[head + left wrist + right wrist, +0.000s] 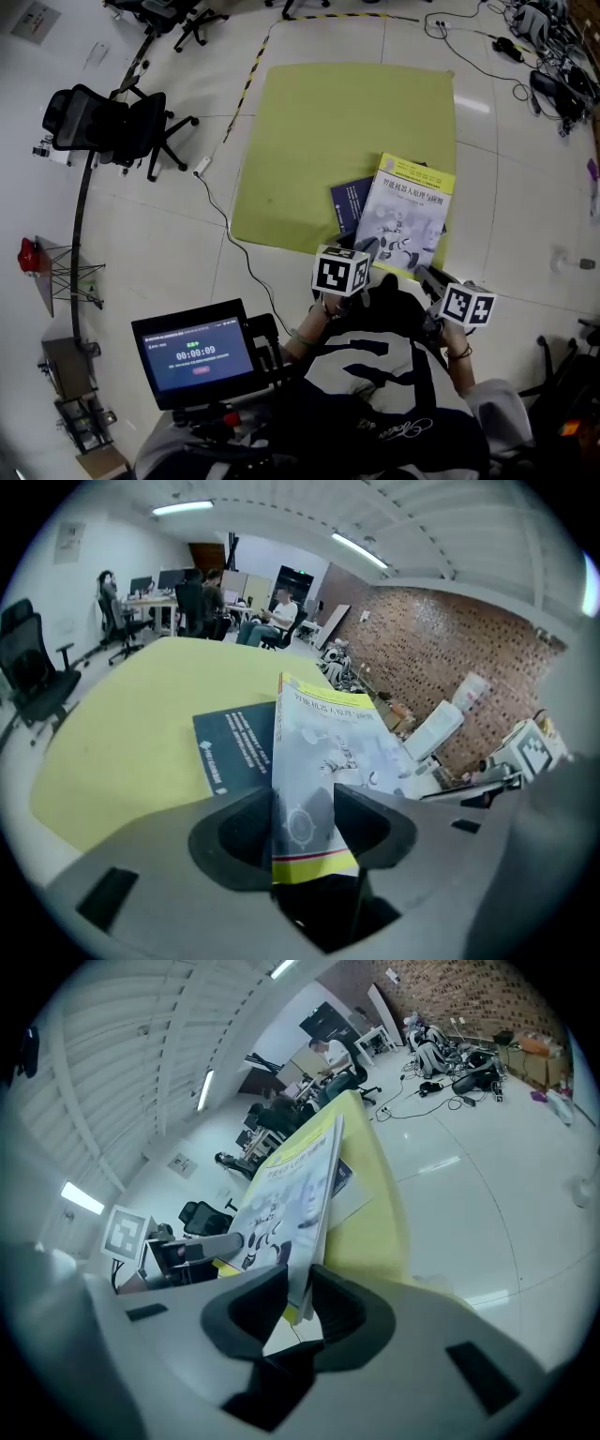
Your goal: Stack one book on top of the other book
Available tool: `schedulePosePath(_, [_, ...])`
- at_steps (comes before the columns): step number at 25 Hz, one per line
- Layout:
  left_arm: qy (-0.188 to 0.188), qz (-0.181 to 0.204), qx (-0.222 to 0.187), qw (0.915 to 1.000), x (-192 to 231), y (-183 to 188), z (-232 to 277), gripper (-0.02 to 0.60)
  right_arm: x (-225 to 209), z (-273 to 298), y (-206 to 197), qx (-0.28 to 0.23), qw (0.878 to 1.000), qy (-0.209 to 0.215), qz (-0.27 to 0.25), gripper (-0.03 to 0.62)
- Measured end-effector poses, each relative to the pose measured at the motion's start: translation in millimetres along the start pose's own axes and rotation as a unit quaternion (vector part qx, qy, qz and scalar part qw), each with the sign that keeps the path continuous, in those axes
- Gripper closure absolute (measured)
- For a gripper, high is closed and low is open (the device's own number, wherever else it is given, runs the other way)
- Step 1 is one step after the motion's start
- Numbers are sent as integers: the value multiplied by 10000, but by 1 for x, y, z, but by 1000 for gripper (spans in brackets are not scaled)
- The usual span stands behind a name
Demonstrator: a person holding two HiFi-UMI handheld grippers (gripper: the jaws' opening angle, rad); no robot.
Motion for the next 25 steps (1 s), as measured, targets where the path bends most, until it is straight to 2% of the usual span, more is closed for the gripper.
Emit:
schedulePosePath(2, [498, 361, -143, 9980, 5, 3, -9, 385, 0, -2, 1, -3, 10000, 40, -35, 516])
schedulePosePath(4, [666, 460, -257, 9964, 7, 4, -18, 385, -1, -3, 2, 0, 9999, 51, -87, 517])
schedulePosePath(8, [425, 156, -543, 9975, 5, 4, -35, 385, -3, -5, 1, -61, 9999, 101, -18, 517])
schedulePosePath(11, [298, 184, -659, 9972, 3, 2, -46, 387, -2, -5, 1, -143, 9998, 80, -60, 517])
schedulePosePath(14, [180, 205, -755, 9968, 1, -3, -55, 389, -3, -11, 2, -328, 9991, -165, -195, 535])
schedulePosePath(16, [115, 190, -828, 9963, 2, -6, -62, 419, -4, -19, 4, -557, 9975, -354, -244, 584])
schedulePosePath(19, [66, 246, -898, 9956, 6, -13, -77, 458, 3, -32, 10, -1018, 9934, -481, -209, 595])
schedulePosePath(21, [85, 293, -944, 9951, 14, -18, -88, 493, 16, -38, 12, -1297, 9905, -431, -150, 595])
schedulePosePath(23, [143, 299, -974, 9947, 24, -25, -101, 568, 35, -41, 7, -1481, 9884, -315, -147, 595])
schedulePosePath(25, [161, 328, -978, 9945, 34, -34, -114, 577, 58, -42, -4, -1562, 9873, -178, -214, 595])
Point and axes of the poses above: the fingertips, and each gripper's own axes: z forward along the fingers, x to its left, y out of its top, the point moved 3 cm from there along -z, backward along the fingers, and after that the axes turned 2 degrees about y, right-handed, at the moved point
